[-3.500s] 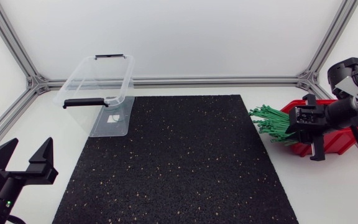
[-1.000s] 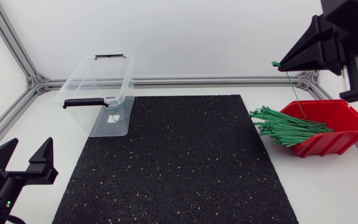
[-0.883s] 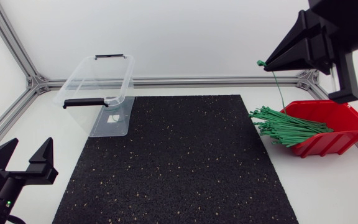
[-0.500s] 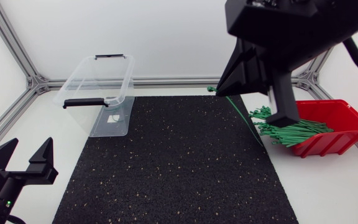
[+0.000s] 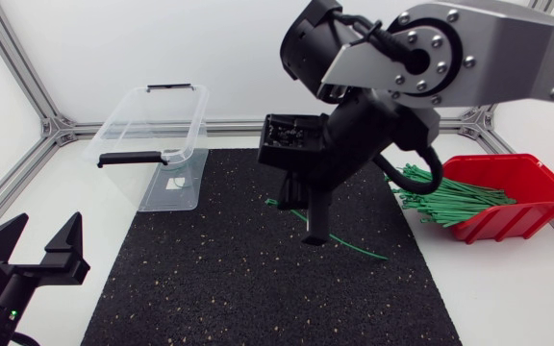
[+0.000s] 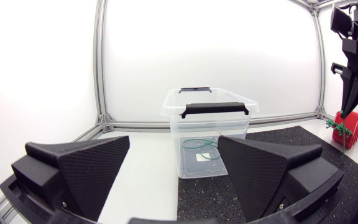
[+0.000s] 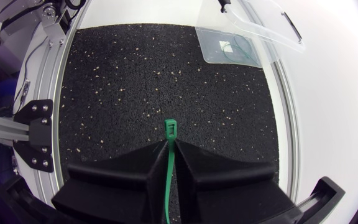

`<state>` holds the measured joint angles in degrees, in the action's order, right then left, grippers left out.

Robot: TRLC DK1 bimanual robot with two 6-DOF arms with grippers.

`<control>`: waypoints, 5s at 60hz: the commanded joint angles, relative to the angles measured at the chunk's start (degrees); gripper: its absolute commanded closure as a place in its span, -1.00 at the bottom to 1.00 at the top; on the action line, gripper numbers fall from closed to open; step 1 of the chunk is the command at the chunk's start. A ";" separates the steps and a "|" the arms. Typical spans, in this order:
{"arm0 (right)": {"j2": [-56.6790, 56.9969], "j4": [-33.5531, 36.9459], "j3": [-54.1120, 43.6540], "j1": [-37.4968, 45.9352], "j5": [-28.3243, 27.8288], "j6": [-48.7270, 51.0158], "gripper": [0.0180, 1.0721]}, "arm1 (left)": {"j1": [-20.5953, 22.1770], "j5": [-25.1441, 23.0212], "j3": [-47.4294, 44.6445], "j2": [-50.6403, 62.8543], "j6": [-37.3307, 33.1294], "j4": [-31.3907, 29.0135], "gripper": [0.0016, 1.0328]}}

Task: Take a green cable tie from the red box, thread the tail through the head to close it, then place it in the transparent bin on the left.

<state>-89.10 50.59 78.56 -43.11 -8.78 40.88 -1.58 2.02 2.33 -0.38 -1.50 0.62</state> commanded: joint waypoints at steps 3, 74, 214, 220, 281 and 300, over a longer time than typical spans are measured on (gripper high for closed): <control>-4.24 -3.30 -2.19 -0.74 -0.45 -1.77 0.74 | 0.27 0.44 -2.33 -0.32 0.27 -0.71 -0.92; -17.60 -21.23 -7.29 -3.82 -3.44 -5.38 -0.50 | 0.53 0.09 -2.24 -0.32 0.27 -0.80 -0.92; -5.65 -17.80 -15.46 4.35 -0.80 4.29 -0.91 | 6.24 -9.05 24.39 40.99 -11.95 -4.84 -0.77; -8.72 -18.95 -14.58 3.03 -0.72 4.38 -0.90 | 8.88 -8.53 25.36 42.04 -14.24 -5.28 -0.77; -27.44 -17.63 -0.78 -0.22 -1.51 7.72 -0.10 | 11.96 -28.30 33.36 69.38 -37.09 -6.51 -0.78; -29.46 -15.43 0.10 -0.48 -1.51 7.63 0.15 | 11.69 -29.27 34.06 71.40 -37.97 -5.46 -0.78</control>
<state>-116.18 33.78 77.87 -43.05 -10.26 47.22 10.59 -26.61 35.09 69.84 -37.80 -5.43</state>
